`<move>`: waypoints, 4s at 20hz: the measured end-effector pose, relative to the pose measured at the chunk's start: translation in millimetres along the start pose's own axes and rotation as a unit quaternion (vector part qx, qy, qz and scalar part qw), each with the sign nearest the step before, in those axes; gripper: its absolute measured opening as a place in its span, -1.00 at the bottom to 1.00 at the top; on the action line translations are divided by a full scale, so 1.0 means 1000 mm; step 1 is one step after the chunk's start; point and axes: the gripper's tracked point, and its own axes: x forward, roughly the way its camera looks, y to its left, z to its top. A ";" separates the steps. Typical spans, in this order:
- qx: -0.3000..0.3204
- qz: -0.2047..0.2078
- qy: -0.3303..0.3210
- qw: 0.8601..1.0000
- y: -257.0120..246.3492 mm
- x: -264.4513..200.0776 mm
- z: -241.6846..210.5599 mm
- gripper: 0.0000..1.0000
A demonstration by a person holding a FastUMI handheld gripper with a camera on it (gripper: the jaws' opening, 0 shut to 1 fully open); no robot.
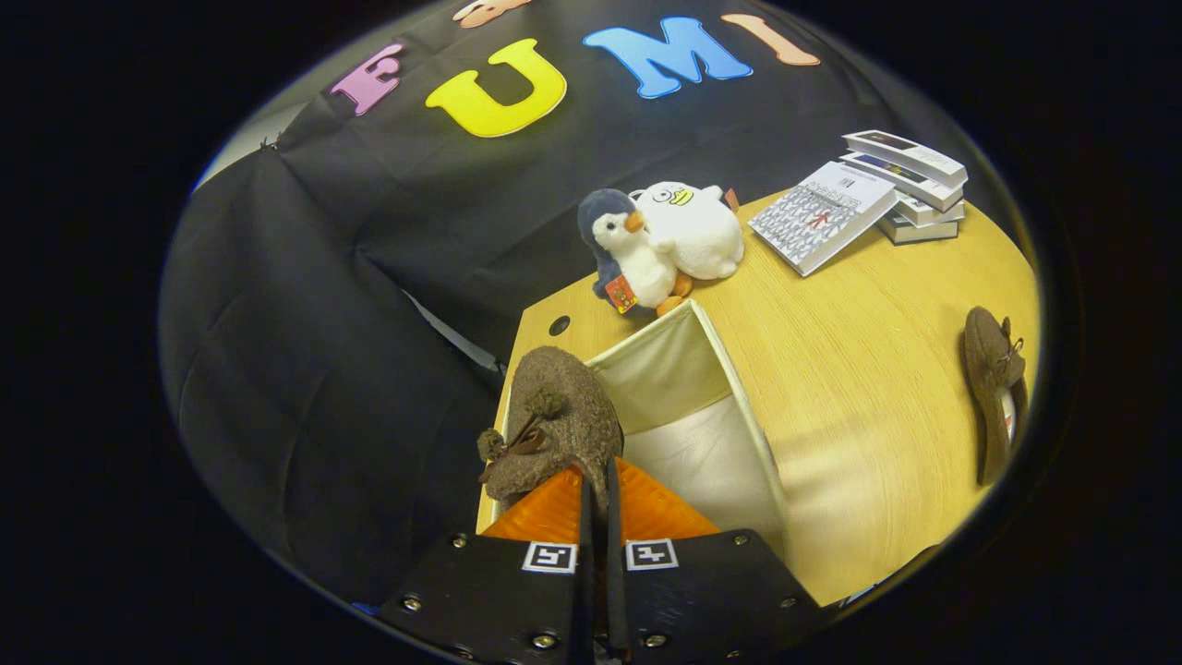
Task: Open the storage box then place both shoes into the box .Put the left shoe in first, then the right shoe, with the right side of both shoes facing outward in a uniform manner.
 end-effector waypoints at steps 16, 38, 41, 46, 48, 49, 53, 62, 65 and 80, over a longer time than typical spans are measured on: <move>-0.110 0.052 -0.023 0.992 0.025 -0.026 0.013 0.95; -0.148 -0.106 -0.104 0.978 -0.252 -0.150 0.114 0.95; -0.138 -0.127 -0.086 0.978 -0.295 -0.149 0.107 0.95; -0.144 -0.157 -0.048 0.976 -0.350 -0.144 0.080 0.95; -0.148 -0.166 -0.033 0.975 -0.367 -0.143 0.066 0.95; -0.148 -0.167 -0.028 0.974 -0.373 -0.141 0.062 0.96; -0.155 -0.167 -0.005 0.974 -0.391 -0.138 0.044 0.96; -0.154 -0.184 0.049 0.970 -0.419 -0.120 0.012 0.76; -0.133 -0.189 0.060 0.971 -0.420 -0.116 0.006 -0.01; -0.026 -0.206 0.016 0.978 -0.377 -0.127 0.039 -1.00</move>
